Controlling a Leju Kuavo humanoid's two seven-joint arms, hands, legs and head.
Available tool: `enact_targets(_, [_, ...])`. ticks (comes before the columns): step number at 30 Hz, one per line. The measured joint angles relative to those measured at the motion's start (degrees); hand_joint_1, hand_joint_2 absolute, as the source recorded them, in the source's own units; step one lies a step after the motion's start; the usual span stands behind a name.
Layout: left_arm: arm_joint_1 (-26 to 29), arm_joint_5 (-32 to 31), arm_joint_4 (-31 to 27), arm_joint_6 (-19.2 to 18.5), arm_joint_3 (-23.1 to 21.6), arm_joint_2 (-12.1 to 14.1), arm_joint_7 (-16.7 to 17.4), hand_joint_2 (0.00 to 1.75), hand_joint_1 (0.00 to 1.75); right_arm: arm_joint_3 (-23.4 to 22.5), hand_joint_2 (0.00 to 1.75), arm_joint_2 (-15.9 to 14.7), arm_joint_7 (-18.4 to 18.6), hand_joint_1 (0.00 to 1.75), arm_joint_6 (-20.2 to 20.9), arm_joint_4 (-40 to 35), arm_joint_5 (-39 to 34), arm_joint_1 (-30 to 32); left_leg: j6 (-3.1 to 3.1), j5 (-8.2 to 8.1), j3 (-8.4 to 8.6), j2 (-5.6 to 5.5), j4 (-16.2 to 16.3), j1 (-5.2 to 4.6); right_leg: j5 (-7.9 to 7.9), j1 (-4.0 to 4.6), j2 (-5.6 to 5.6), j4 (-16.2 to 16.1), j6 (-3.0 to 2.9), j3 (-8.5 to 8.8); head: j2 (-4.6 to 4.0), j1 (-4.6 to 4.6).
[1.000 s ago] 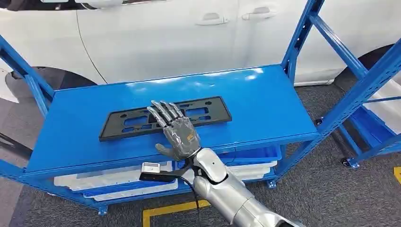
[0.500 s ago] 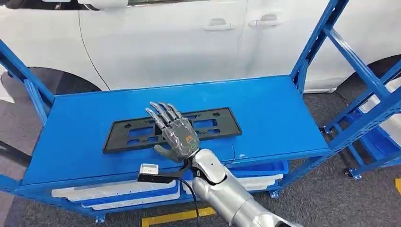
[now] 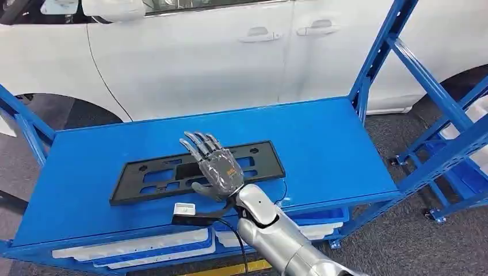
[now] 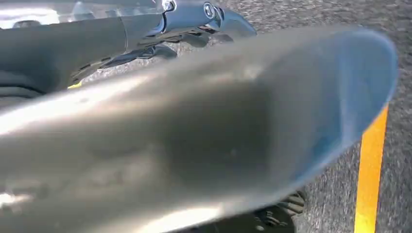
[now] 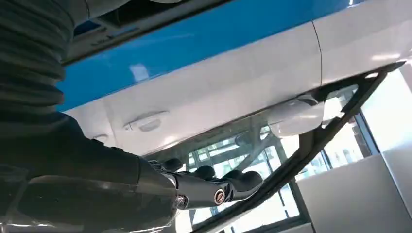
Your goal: Take the parts from the cabinet and place them on the table.
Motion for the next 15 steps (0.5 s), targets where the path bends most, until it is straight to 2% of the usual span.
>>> enact_targets(1, [0.01,-0.09,0.00,0.02,0.04,0.02,0.00,0.00,0.00,0.00,1.75,-0.11,-0.13,0.00,0.09,-0.02,-0.20,0.04,-0.30,-2.51,-2.92,-0.01,5.26,0.13,-0.12,0.10,0.00,0.01,-0.16,0.03,0.00,0.07])
enact_targets(2, [0.11,-0.11,0.00,0.15,0.11,0.04,0.00,0.00,0.00,0.00,1.75,-0.35,-1.06,0.00,0.35,-0.08,-2.12,0.22,-0.58,-4.36,-5.49,0.00,9.66,0.15,-0.23,0.21,0.01,0.04,-0.27,0.04,-0.02,0.09])
enact_targets(3, [0.18,-0.11,0.00,0.33,0.20,0.04,0.02,0.00,0.00,-0.09,1.75,-0.61,-2.65,0.00,0.97,-0.60,-5.60,0.68,-0.73,-4.88,-7.20,0.00,12.18,0.16,-0.34,0.26,0.05,0.12,-0.29,0.07,0.00,0.06])
enact_targets(4, [0.27,-0.11,0.00,0.46,0.31,0.04,0.11,0.00,0.00,-0.44,1.75,-0.88,-4.77,0.00,1.97,-1.73,-10.77,1.31,-0.59,-3.95,-7.58,0.00,11.86,0.17,-0.47,0.27,0.13,0.21,-0.26,0.18,-0.02,0.07])
enact_targets(5, [0.31,-0.11,0.00,0.59,0.37,0.04,0.15,0.00,0.00,-0.99,1.75,-1.16,-6.85,0.00,3.37,-3.09,-16.29,1.95,-0.48,-1.83,-6.70,0.00,9.00,0.17,-0.64,0.28,0.16,0.33,-0.16,0.33,-0.02,0.07])
enact_targets(7, [0.33,-0.20,0.00,0.79,0.83,0.04,0.18,0.00,0.00,-3.70,1.75,-2.12,-11.87,0.00,7.83,-8.40,-32.13,2.87,-0.35,4.81,-2.26,0.00,-1.83,0.17,-1.09,0.28,0.16,0.65,0.12,0.78,0.00,0.07])
enact_targets(8, [0.34,-0.22,0.00,0.81,1.12,0.04,0.17,0.00,0.00,-5.19,1.75,-2.65,-13.29,0.00,9.89,-10.70,-37.66,3.06,-0.02,5.77,-1.06,-0.01,-5.27,0.14,-1.20,0.34,0.15,0.68,0.31,0.91,-0.02,0.09])
enact_targets(9, [0.28,-0.24,0.00,0.83,1.33,0.04,0.17,0.00,0.00,-6.61,1.75,-3.18,-14.59,0.00,12.07,-12.62,-42.52,3.24,0.49,3.71,-1.00,0.09,-6.00,-0.31,-1.10,0.54,0.15,0.85,0.65,0.64,-0.02,0.11])
enact_targets(10, [0.32,-0.26,0.00,0.94,1.40,0.04,0.22,0.00,0.00,-8.09,1.75,-3.67,-15.87,0.00,14.41,-14.63,-47.69,3.60,1.09,4.11,-1.01,0.03,-5.68,-0.35,-1.15,0.55,0.14,0.83,0.96,0.40,0.00,0.11])
enact_targets(11, [0.61,-0.26,0.00,1.01,1.49,0.04,0.26,0.00,0.00,-10.06,1.75,-4.37,-17.47,0.00,17.63,-17.32,-54.08,4.67,1.51,5.01,-0.87,-0.05,-5.67,-0.44,-1.33,0.51,0.11,0.82,1.37,0.52,0.00,0.11])
enact_targets(12, [0.81,-0.28,0.00,1.03,1.62,0.04,0.26,0.00,0.00,-12.05,1.75,-4.94,-18.85,0.00,20.80,-19.97,-59.74,5.57,1.80,5.10,-0.77,-0.14,-5.72,-0.51,-1.23,0.46,0.07,0.65,1.71,0.70,-0.02,0.15])
enact_targets(13, [0.86,-0.41,0.00,1.14,1.73,-0.04,0.28,0.00,0.00,-14.30,1.75,-5.76,-19.80,0.00,24.98,-22.98,-65.54,6.38,2.39,5.64,-0.45,-0.04,-6.41,0.16,-1.60,0.58,0.05,0.98,2.21,0.69,0.00,0.07])
enact_targets(14, [0.86,-0.44,0.00,1.14,1.75,-0.07,0.33,0.00,0.00,-16.16,1.75,-6.70,-20.15,0.00,28.15,-25.40,-69.55,6.99,2.63,5.76,-0.35,-0.05,-6.52,0.07,-2.59,0.44,0.09,2.22,2.54,0.28,-0.02,0.18])
enact_targets(15, [0.84,-0.48,0.00,1.18,1.79,-0.07,0.35,0.00,0.00,-17.89,1.75,-7.56,-20.13,0.00,32.56,-27.31,-72.72,7.49,2.95,5.70,-0.37,-0.04,-6.52,0.07,-4.66,0.33,0.10,5.40,2.76,-1.22,0.00,0.39])
